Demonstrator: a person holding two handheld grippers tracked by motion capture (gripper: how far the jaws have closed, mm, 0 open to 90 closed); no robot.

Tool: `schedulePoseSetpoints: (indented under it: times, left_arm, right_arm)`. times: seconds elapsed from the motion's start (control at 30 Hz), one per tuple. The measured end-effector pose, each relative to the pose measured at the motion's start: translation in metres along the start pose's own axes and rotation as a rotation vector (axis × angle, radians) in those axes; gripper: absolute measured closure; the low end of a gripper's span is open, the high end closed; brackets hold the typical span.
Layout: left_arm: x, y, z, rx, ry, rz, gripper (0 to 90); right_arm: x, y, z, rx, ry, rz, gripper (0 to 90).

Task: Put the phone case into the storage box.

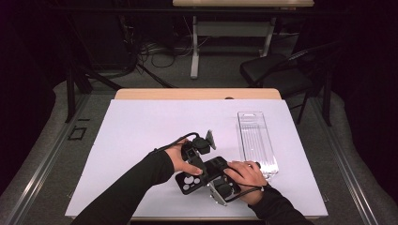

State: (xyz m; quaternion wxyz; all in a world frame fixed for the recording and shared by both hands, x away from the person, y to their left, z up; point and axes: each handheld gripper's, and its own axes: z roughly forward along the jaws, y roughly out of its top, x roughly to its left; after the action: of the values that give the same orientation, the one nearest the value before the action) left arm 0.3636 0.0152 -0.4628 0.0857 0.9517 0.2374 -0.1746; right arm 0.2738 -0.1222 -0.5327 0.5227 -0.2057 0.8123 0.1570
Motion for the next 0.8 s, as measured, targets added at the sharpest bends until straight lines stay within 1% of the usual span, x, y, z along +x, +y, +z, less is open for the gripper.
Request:
schedulePoseSetpoints:
  times: [0.37, 0.53, 0.67, 0.8]
  left_arm:
    - [-0.0006, -0.0011, -0.0005, -0.006, -0.002, -0.006, 13.7]
    - [-0.0005, -0.0015, -0.0013, -0.015, -0.006, -0.009, 13.5]
    - [-0.0005, -0.0022, -0.0022, -0.032, -0.009, -0.012, 13.3]
    - [0.0, -0.0027, -0.0027, -0.035, -0.014, -0.009, 13.1]
  right_arm:
    - [0.0007, 0.0007, -0.0002, -0.001, -0.018, -0.005, 88.2]
    - [0.0005, 0.0006, -0.0005, -0.001, -0.027, -0.004, 88.3]
    - [-0.0005, -0.0002, -0.0008, -0.001, -0.031, -0.001, 88.4]
    - [-0.0009, -0.0008, -0.001, -0.002, -0.03, 0.003, 88.4]
